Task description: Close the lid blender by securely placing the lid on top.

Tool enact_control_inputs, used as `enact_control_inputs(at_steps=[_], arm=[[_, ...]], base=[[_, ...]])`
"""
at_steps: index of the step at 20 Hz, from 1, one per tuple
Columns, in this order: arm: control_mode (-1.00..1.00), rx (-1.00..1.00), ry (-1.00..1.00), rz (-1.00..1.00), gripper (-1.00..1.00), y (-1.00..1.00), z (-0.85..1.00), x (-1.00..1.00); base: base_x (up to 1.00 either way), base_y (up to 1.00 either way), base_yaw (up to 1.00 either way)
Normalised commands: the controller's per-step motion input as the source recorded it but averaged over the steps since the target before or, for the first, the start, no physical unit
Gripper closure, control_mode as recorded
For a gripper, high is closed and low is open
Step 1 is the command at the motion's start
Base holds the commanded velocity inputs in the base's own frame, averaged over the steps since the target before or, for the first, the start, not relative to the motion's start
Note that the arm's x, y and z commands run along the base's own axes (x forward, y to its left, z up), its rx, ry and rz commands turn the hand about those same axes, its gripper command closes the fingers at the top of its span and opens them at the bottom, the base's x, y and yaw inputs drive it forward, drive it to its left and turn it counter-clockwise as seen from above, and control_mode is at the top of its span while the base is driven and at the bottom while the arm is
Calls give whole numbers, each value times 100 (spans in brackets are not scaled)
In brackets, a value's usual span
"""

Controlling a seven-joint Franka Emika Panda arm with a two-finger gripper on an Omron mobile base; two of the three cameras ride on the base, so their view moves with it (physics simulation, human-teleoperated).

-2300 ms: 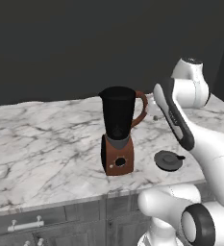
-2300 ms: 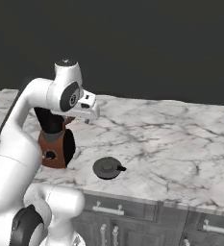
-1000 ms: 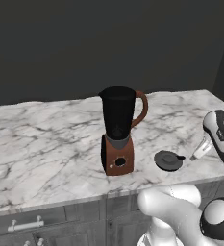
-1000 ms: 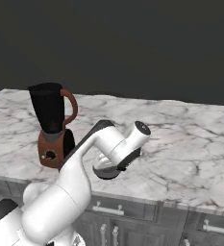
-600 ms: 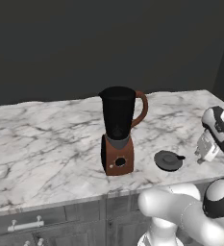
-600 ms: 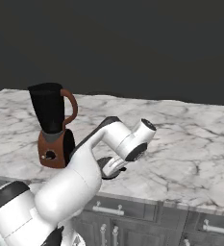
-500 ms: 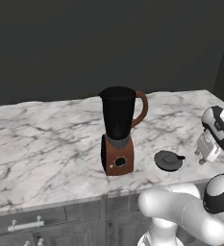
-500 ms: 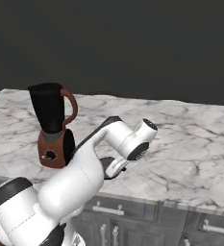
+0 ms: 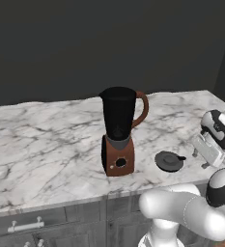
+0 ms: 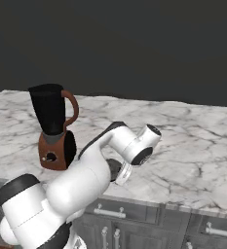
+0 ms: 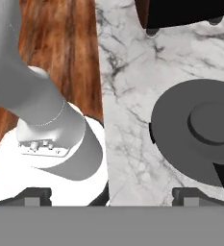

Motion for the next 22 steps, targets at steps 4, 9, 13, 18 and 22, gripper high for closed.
enact_control_inputs(at_steps=[4,9,13,18,22], arm=[[-100,0,-1,1,-100,13,-9,35],[-100,0,0,0,-100,1,-2,41],[-100,0,0,0,-100,0,-6,32],[-100,0,0,0,-100,-9,-11,17],[-100,0,0,0,-100,0,-20,19]], base=[[0,0,0],[0,0,0],[0,0,0],[0,0,0],[0,0,0]])
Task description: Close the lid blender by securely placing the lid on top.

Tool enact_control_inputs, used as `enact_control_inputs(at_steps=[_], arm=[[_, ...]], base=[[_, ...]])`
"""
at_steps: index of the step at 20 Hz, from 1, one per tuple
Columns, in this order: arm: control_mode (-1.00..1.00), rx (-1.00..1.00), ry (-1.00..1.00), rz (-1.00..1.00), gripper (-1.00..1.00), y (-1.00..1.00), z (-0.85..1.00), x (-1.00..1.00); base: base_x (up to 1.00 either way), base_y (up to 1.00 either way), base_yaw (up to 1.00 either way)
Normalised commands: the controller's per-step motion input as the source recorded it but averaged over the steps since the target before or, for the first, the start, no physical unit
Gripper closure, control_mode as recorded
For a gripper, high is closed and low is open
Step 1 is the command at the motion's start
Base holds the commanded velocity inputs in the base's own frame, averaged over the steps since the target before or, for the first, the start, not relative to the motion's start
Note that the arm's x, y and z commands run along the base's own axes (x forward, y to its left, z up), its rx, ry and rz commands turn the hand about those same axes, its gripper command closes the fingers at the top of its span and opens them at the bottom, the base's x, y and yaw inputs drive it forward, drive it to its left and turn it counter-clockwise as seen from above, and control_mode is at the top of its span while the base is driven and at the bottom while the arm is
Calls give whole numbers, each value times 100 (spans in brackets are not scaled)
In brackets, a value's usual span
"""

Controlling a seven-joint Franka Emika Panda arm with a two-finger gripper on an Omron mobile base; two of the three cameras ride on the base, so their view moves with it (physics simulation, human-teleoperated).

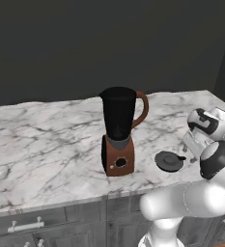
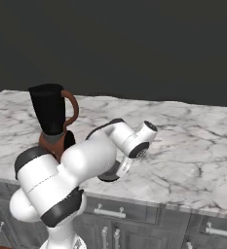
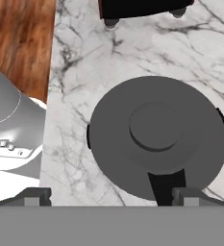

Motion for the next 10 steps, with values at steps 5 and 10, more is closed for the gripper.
enact_control_inputs(at_steps=[5,10], arm=[[-100,0,0,0,-100,0,-24,16],[-100,0,0,0,-100,0,-25,7]], base=[[0,0,0],[0,0,0]])
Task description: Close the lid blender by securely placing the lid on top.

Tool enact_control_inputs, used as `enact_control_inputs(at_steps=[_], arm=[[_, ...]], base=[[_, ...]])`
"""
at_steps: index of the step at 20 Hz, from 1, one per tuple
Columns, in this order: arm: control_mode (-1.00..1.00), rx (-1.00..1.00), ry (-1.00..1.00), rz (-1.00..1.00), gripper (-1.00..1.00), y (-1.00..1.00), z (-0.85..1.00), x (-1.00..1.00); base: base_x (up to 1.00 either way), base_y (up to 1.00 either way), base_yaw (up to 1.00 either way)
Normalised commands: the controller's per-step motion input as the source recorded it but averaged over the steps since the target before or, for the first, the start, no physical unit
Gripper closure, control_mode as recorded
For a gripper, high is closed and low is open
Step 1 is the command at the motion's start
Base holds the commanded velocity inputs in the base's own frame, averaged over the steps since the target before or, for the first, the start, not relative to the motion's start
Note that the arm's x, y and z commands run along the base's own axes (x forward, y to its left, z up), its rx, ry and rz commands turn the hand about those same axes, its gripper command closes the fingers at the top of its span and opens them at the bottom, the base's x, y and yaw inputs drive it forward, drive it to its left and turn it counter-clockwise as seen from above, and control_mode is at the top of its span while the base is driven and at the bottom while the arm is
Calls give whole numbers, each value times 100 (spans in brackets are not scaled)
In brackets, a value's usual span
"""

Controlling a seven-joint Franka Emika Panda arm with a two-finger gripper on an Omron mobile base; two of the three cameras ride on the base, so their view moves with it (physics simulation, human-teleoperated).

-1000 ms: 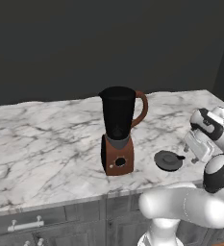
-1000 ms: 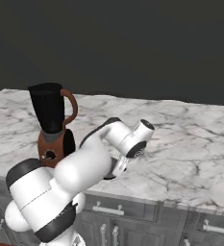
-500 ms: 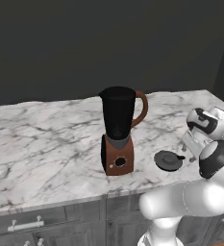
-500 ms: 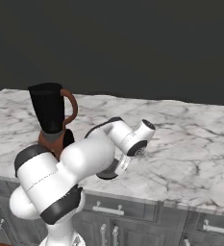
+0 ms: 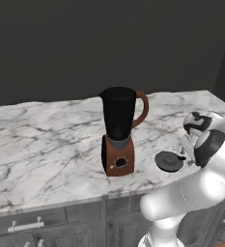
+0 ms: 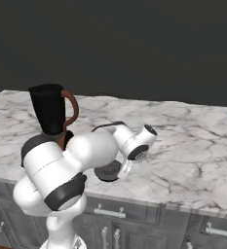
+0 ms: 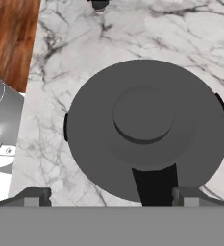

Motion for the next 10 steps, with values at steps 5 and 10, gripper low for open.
enact_control_inputs(at_steps=[5,10], arm=[[-100,0,0,0,-100,0,-19,1],[-100,0,0,0,-100,0,-13,11]], base=[[0,0,0],[0,0,0]])
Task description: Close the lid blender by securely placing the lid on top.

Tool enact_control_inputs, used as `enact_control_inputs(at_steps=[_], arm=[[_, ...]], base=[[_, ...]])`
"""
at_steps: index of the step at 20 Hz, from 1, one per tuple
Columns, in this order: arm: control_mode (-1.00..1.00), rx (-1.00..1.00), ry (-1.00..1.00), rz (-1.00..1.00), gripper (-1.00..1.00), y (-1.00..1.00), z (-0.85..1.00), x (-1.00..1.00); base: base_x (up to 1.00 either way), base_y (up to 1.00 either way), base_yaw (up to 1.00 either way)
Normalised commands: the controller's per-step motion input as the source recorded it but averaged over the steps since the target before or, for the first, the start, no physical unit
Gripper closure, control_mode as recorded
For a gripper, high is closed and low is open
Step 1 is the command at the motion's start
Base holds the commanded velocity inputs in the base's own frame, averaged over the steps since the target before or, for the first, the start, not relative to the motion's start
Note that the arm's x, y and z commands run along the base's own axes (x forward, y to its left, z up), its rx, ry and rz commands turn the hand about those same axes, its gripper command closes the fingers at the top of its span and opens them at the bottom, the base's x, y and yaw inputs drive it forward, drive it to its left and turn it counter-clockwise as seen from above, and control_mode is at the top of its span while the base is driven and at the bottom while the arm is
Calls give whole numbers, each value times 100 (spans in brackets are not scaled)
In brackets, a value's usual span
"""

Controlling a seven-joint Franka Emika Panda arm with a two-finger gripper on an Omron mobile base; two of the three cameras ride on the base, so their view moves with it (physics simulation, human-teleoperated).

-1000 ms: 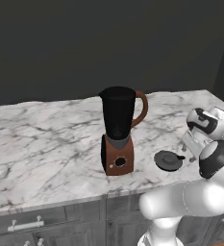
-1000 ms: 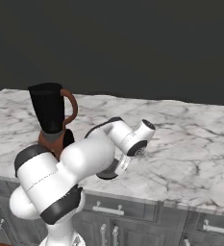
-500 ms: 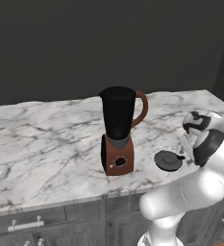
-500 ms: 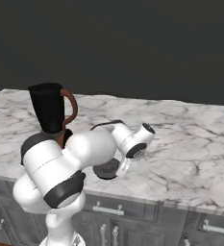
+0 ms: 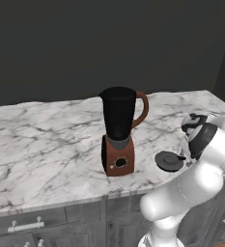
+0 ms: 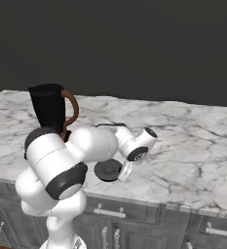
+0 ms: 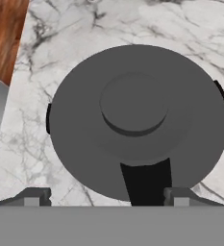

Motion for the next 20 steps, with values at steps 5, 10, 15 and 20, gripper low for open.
enact_control_inputs(at_steps=[5,10,15,20], arm=[[-100,0,0,0,-100,-2,0,5],[-100,0,0,0,-100,0,-2,1],[-100,0,-1,0,-100,0,-10,0],[-100,0,0,0,-100,0,-20,3]], base=[[0,0,0],[0,0,0],[0,0,0],[0,0,0]])
